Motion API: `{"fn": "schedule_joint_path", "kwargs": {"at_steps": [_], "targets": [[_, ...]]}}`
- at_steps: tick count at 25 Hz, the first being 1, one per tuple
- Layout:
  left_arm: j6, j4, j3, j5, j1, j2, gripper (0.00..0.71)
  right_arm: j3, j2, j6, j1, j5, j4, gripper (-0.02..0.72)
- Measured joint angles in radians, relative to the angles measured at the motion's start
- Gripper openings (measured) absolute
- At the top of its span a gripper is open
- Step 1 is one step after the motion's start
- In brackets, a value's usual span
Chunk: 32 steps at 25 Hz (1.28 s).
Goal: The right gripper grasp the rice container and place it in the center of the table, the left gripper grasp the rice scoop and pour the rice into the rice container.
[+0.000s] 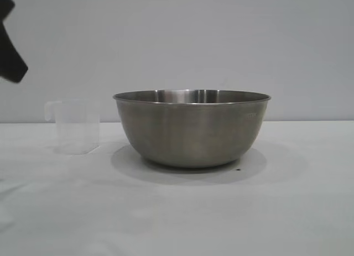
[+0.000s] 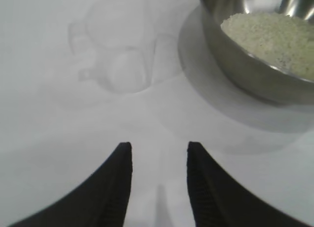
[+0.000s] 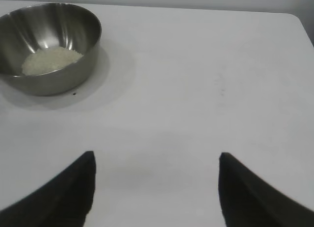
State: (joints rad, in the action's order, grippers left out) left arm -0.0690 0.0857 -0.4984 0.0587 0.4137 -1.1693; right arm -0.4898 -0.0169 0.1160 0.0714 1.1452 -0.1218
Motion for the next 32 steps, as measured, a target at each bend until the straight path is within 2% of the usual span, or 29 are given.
{"fn": "schedule_joint_path", "kwargs": {"at_steps": [2,7,8,14,25,32], "targets": [[0.000,0.000,-0.022,0.048,0.000,0.023,0.471,0.000,0.000,0.000,0.000,0.000,0.000,0.450],[-0.016,0.000,-0.082,0.192,0.000,0.094,0.467,0.000,0.000,0.000,0.000,0.000,0.000,0.450],[-0.023,0.000,-0.092,0.223,0.000,0.118,0.508,0.000,0.000,0.000,0.000,0.000,0.000,0.450],[-0.049,-0.002,-0.129,0.396,0.000,0.317,0.493,0.000,0.000,0.000,0.000,0.000,0.000,0.450],[-0.056,-0.026,-0.136,0.824,0.000,0.742,0.493,0.000,0.000,0.000,0.000,0.000,0.000,0.450],[-0.056,-0.051,-0.142,1.019,0.000,0.937,0.493,0.000,0.000,0.000,0.000,0.000,0.000,0.450]]}}
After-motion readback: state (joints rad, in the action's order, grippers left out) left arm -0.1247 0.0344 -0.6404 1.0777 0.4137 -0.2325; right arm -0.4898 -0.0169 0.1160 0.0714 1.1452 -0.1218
